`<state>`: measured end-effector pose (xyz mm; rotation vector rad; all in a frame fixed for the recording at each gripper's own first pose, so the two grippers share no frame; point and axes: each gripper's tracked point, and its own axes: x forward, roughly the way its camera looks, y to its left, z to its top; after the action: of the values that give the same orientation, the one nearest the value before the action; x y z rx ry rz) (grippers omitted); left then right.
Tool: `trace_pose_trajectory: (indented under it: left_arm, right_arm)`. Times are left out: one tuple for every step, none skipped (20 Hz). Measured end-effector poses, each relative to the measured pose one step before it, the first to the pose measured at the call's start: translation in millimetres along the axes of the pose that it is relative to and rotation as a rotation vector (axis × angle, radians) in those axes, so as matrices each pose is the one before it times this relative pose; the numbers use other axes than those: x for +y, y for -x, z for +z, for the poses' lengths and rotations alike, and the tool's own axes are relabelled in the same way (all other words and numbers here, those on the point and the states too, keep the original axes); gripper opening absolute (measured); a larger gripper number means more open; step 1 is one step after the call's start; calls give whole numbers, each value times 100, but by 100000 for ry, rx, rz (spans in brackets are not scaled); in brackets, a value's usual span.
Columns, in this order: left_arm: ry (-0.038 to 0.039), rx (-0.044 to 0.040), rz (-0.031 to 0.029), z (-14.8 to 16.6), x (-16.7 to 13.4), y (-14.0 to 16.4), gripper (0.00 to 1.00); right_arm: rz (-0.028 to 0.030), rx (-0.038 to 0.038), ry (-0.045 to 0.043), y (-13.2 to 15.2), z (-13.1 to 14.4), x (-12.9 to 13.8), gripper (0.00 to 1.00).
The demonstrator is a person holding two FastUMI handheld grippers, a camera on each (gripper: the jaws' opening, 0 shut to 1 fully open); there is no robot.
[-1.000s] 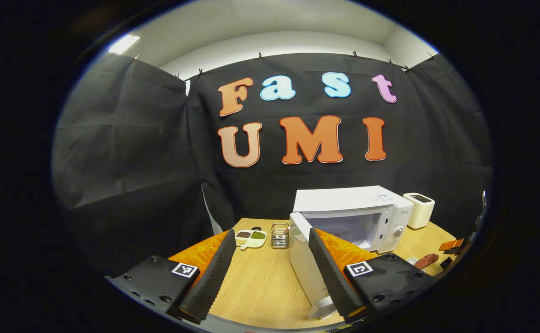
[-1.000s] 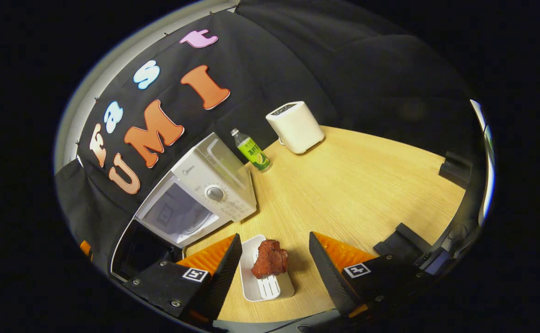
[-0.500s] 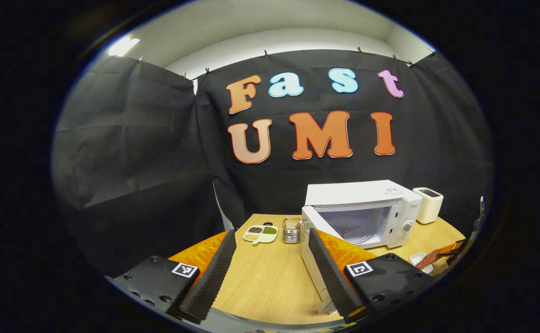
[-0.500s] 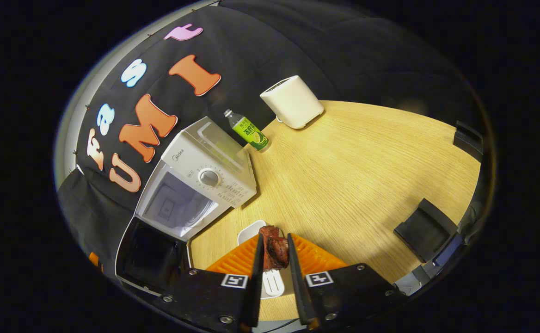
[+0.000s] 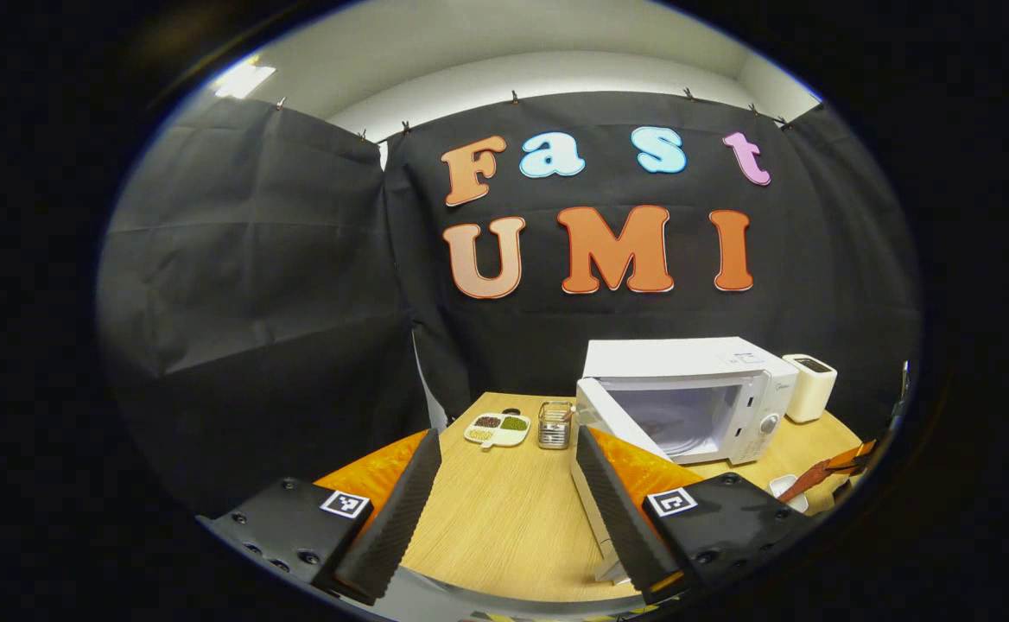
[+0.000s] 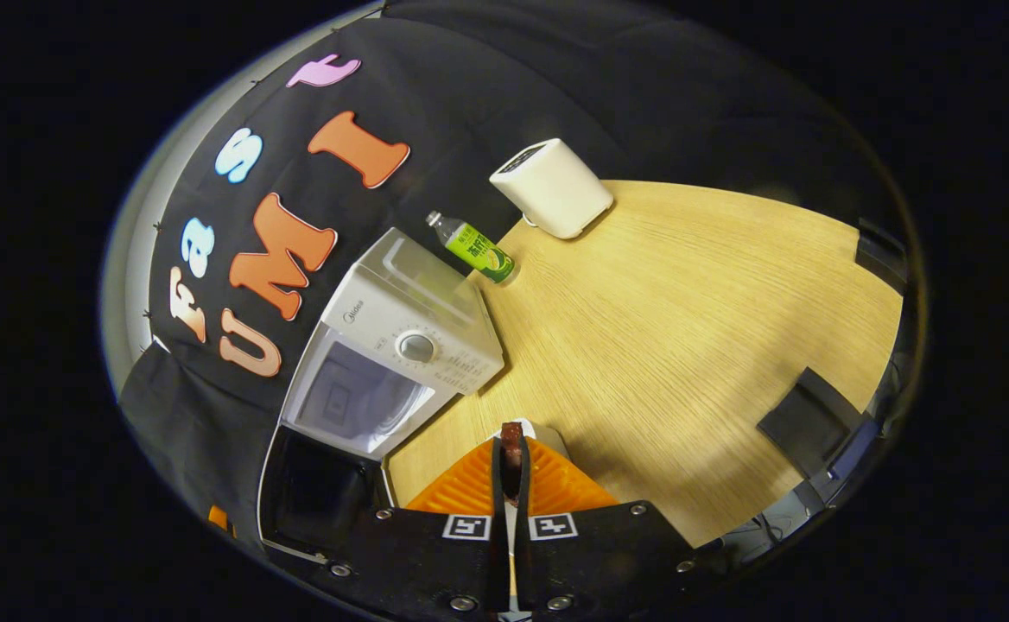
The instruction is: Open the microwave oven with the left hand, put the food in, and close the microwave oven.
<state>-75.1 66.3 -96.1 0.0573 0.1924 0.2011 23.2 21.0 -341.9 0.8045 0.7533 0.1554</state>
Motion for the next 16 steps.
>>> trace_pose_trajectory:
  left_arm:
    - [-235,-274,62,71,-100,13,100]
    - [-252,-62,202,-6,92,-6,100]
    - [109,-200,89,57,-77,-36,100]
    - [443,-208,-436,9,-161,43,97]
    - [476,-177,-605,52,-151,41,100]
    - [342,-98,-233,-179,32,-177,100]
    - [119,-107,-48,-97,67,-123,100]
    - [363,59,-276,-94,258,-198,100]
    - [650,383,-922,-116,-67,-306,100]
    - [676,385,-1261,-235,-140,-219,98]
    - [279,369,-1022,-102,108,-232,100]
    - [-81,246,-674,-171,340,-438,98]
    - [-194,-31,-541,59,388,-398,98]
    - [-26,-158,-601,49,496,-463,100]
    - [137,-28,-574,18,482,-610,99]
    - [3,361,-878,-62,413,-597,98]
  right_arm:
    - [602,-1024,-623,442,560,379,2]
    - [615,-1703,-164,217,851,420,2]
    - [950,-1545,-443,240,724,582,2]
    - [1164,-1055,-1174,180,672,621,2]
    - [1430,-885,-1581,134,431,686,2]
    - [1450,-566,-1507,190,364,690,2]
    - [970,-508,-1195,100,31,645,2]
    - [713,-559,-416,-45,-2,644,2]
    - [422,-662,74,-202,-37,578,2]
    - [402,-262,236,-152,-190,579,1]
    - [256,31,-156,-105,-378,665,1]
    - [406,-415,-440,-241,-264,653,1]
    - [623,-384,-475,-165,-354,745,1]
    - [576,-245,-417,-257,-420,726,1]
    - [398,-418,-251,-281,-468,691,1]
    - [205,-557,-158,-315,-445,657,1]
